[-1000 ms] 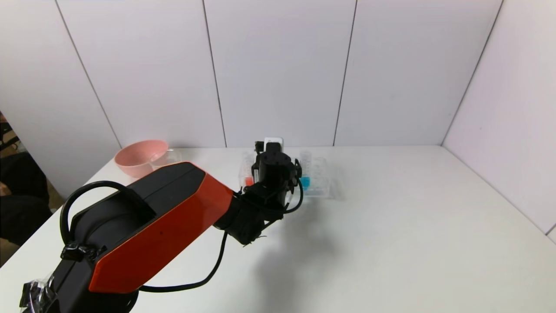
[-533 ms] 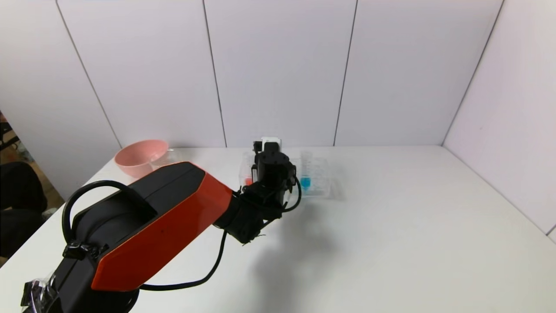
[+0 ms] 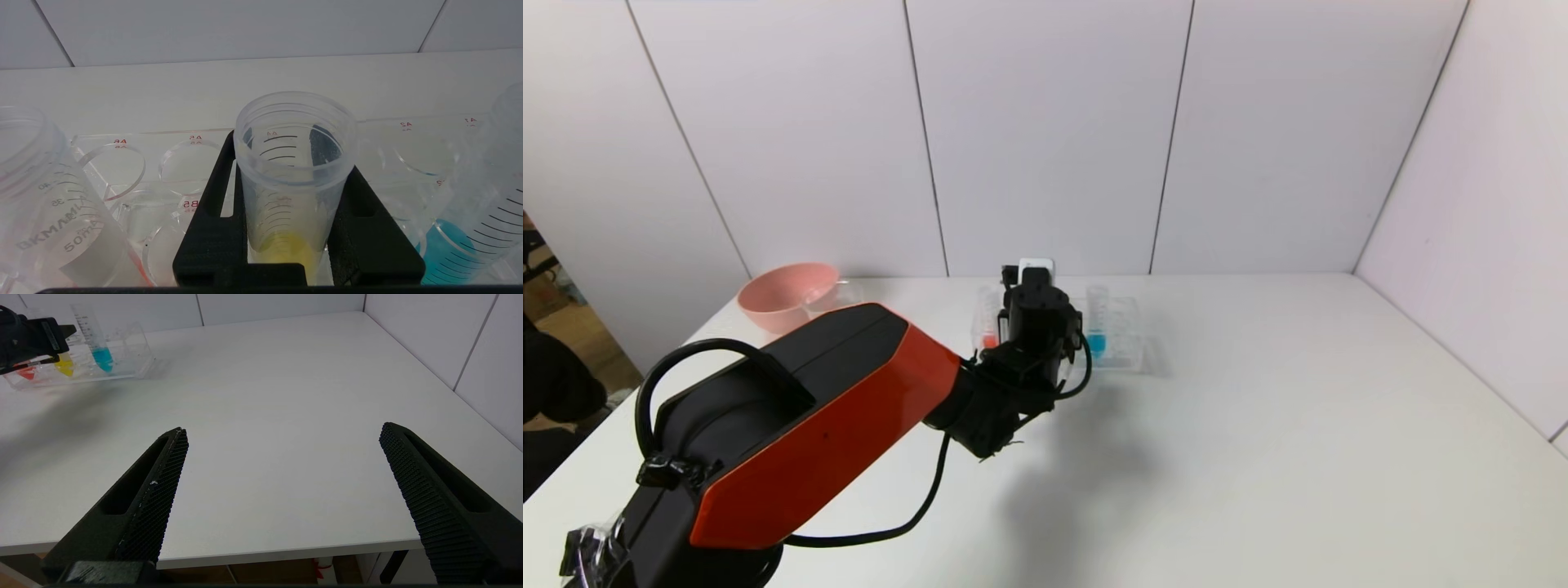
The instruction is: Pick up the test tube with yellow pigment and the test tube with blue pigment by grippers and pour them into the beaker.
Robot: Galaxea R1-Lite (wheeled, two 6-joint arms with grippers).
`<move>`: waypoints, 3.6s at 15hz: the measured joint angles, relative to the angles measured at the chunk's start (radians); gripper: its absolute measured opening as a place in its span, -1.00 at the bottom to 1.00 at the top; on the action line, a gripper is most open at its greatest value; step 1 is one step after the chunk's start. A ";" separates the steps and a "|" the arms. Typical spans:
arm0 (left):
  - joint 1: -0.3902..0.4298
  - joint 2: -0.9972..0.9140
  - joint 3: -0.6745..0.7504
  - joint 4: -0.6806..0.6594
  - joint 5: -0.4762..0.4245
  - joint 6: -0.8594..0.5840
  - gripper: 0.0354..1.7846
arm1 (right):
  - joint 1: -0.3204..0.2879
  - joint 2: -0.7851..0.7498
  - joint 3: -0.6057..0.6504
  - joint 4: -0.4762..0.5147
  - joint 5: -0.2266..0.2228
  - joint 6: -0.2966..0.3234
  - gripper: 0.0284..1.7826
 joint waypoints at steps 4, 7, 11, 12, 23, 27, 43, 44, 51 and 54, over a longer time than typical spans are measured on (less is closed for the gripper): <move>-0.007 -0.034 0.013 0.034 0.003 0.000 -0.43 | -0.001 0.000 0.000 0.000 0.000 0.000 0.92; -0.016 -0.076 0.018 0.062 0.010 0.000 -0.43 | -0.001 0.000 0.000 0.000 0.000 0.000 0.92; -0.039 -0.144 0.024 0.111 0.018 0.006 -0.43 | -0.001 0.000 0.000 0.000 0.000 0.000 0.92; -0.044 -0.163 0.024 0.126 0.019 0.008 -0.43 | -0.001 0.000 0.000 0.000 0.000 0.000 0.92; -0.056 -0.340 0.017 0.234 0.014 0.059 -0.43 | -0.001 0.000 0.000 0.000 0.000 0.000 0.92; 0.037 -0.451 0.046 0.299 -0.016 0.060 -0.43 | -0.001 0.000 0.000 0.000 0.000 0.000 0.92; 0.648 -0.770 0.382 0.335 -0.425 0.032 -0.43 | -0.001 0.000 0.000 0.000 0.000 0.000 0.92; 0.668 -0.773 0.388 0.334 -0.446 0.032 -0.43 | -0.001 0.000 0.000 0.000 0.000 0.000 0.92; 0.782 -0.779 0.420 0.339 -0.609 0.051 -0.43 | -0.001 0.000 0.000 0.000 0.000 0.000 0.92; 0.818 -0.778 0.427 0.343 -0.672 0.122 -0.43 | -0.001 0.000 0.000 0.000 0.000 0.000 0.92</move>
